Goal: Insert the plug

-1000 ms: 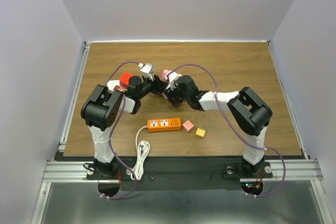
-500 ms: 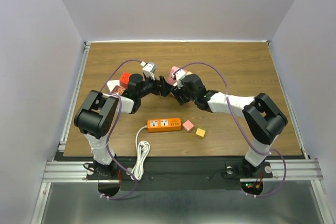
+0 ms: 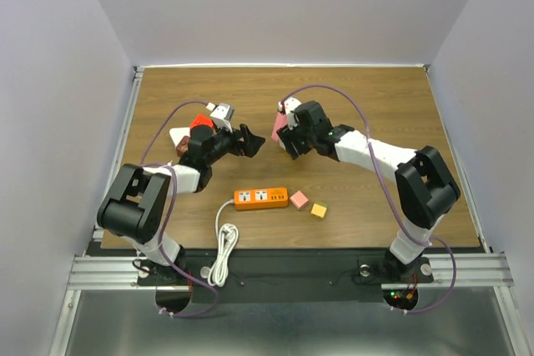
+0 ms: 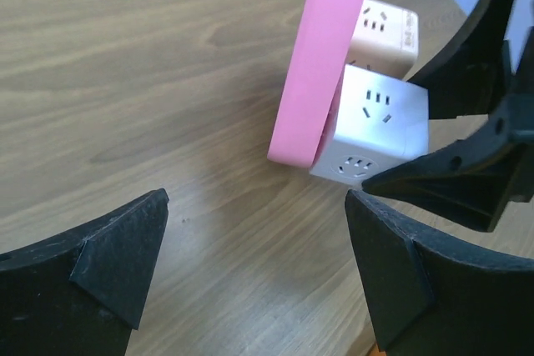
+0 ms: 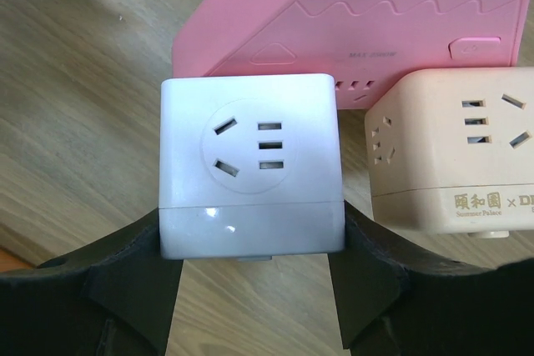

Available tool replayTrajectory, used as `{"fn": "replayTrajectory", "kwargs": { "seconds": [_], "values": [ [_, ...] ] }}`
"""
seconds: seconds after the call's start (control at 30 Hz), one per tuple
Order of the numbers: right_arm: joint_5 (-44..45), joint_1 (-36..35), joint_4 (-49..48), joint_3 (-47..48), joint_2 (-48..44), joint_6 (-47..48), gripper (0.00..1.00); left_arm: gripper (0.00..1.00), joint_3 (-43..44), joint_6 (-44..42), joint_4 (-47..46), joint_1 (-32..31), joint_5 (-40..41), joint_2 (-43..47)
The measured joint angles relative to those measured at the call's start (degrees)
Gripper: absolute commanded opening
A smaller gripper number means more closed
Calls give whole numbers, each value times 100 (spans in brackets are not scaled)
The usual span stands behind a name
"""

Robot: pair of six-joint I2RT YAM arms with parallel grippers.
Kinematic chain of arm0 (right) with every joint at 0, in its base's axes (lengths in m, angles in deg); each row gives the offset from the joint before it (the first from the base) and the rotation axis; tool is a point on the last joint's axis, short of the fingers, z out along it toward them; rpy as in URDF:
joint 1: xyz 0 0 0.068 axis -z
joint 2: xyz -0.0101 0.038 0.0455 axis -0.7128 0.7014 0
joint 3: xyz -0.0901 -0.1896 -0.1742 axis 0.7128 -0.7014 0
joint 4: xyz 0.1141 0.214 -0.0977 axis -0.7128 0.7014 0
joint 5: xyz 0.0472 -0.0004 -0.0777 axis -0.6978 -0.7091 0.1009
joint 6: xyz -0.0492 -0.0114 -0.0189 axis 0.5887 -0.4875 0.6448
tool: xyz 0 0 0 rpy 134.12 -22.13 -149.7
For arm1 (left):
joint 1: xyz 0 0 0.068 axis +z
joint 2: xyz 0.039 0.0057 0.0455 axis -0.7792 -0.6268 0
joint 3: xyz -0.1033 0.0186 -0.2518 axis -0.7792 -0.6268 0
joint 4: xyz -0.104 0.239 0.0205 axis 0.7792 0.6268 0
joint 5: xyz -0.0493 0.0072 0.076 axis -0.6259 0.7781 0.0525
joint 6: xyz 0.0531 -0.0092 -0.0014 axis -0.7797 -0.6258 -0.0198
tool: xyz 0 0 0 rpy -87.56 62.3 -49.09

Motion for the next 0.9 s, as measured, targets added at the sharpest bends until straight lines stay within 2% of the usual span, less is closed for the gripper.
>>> {"fn": "replayTrajectory", "kwargs": {
  "seconds": [0.33,0.53,0.67,0.77,0.8,0.9],
  "values": [
    [-302,151,1757,1812,697,-33,12,99,-295,-76,63,9,42,898],
    [-592,254,2594,2435,1222,22,14,99,-487,-107,188,9,55,1252],
    [-717,367,3101,2892,1637,74,19,99,-605,-107,210,9,68,1462],
    [-778,409,3405,3254,1888,157,29,99,-667,-107,210,9,81,1539],
    [-782,422,3480,3377,1958,177,39,99,-678,-107,214,9,85,1547],
    [-793,452,3585,3582,2070,201,60,99,-686,-107,221,9,109,1558]
  ]
}}
